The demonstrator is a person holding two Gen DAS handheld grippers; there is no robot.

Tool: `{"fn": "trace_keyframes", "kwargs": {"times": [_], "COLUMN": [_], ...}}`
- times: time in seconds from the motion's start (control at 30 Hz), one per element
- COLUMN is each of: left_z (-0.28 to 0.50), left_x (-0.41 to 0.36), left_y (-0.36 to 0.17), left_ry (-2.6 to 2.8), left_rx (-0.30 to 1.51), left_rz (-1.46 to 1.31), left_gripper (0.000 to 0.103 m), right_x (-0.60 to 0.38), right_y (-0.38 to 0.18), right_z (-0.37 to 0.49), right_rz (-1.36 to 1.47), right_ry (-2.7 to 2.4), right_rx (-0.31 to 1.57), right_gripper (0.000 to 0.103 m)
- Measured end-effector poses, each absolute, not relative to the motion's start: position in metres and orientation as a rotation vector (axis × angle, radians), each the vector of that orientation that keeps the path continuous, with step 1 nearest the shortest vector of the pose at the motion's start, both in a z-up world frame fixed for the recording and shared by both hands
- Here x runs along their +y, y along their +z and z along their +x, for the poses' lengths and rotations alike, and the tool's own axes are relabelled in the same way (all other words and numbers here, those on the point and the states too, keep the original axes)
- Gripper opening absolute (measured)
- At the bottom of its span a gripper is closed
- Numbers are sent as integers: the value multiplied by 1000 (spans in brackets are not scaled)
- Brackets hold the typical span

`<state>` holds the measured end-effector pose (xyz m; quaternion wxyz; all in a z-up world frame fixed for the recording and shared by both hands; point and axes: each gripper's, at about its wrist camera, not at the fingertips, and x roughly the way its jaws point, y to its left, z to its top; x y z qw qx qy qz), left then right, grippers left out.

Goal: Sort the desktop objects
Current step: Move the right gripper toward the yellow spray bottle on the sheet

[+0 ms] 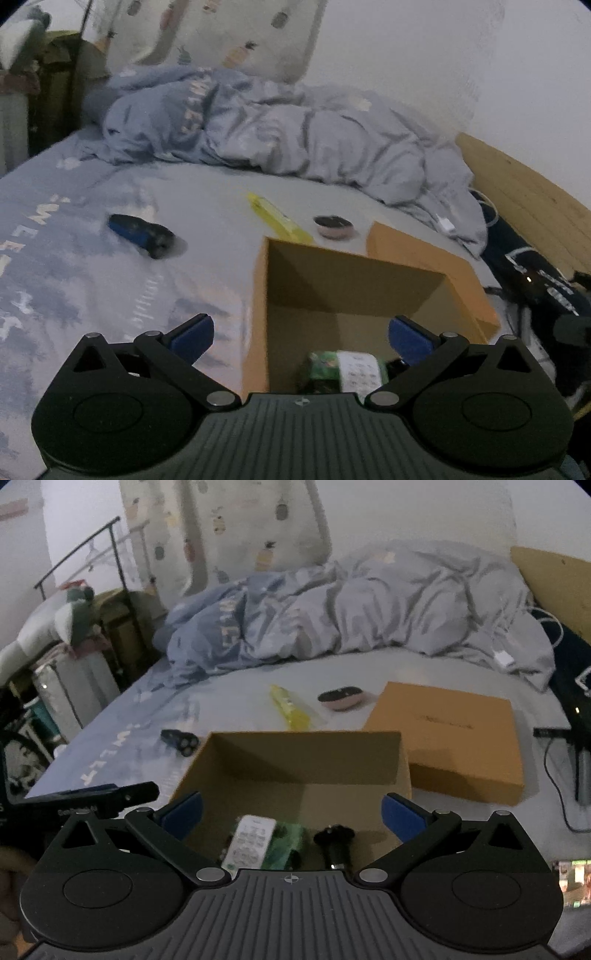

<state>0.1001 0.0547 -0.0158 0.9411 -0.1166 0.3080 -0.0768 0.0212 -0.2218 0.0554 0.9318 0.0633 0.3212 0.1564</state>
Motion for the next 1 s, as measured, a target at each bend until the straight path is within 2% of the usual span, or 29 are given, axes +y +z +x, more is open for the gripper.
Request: {"fn": "trace_keyframes", "kwargs": {"times": [1.0], "left_z": [159], "left_x": [112], "left_y": [49], "left_ry": [-73], "left_rx": [539], "left_rz": [-333], "left_gripper": [103], "right_x": [-168], "right_y": [152], "right_z": [145], "right_rz": [25], "right_ry": [524], "right_rx": [512], "right_gripper": [103]}}
